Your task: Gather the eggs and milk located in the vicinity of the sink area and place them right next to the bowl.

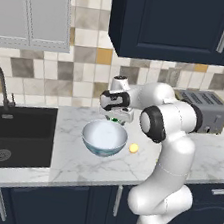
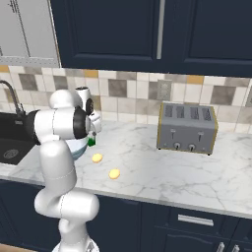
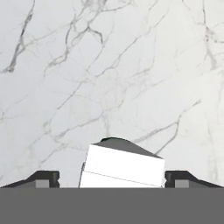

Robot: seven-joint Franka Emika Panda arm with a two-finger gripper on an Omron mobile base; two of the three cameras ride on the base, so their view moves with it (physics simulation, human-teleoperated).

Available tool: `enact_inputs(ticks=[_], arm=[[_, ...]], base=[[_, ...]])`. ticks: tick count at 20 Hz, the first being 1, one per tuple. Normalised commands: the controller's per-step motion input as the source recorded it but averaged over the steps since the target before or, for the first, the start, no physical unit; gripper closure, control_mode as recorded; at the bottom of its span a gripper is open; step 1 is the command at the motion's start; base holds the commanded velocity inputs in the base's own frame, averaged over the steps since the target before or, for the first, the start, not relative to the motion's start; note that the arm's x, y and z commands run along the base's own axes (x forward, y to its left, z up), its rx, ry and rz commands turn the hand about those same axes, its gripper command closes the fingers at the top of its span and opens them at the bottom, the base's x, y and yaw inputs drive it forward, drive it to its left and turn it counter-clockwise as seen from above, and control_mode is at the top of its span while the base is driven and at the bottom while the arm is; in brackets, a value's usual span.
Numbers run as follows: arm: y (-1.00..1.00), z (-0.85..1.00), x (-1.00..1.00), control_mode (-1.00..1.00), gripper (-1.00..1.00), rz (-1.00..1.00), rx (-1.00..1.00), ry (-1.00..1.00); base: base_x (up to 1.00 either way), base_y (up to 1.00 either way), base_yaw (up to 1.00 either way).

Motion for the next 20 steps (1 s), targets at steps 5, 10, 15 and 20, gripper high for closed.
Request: enact_inputs(ticks=[5, 10, 15, 20], arm=[[-0.05, 0.22, -0.07, -1.0, -1.0, -0.02, 0.0, 0.0], [-0.03, 0.24, -0.05, -1.0, -1.0, -0.04, 0.0, -0.01], [-0.27, 0.04, -0.29, -1.0, -1.0, -0.08, 0.0, -0.01], [-0.78, 0.0, -0.49, -1.0, -1.0, -0.08, 0.01, -0.03]], base=[[0.0, 0.0, 0.0], [0.0, 0.0, 0.0], [0.0, 0.0, 0.0], [0.0, 0.0, 0.0]])
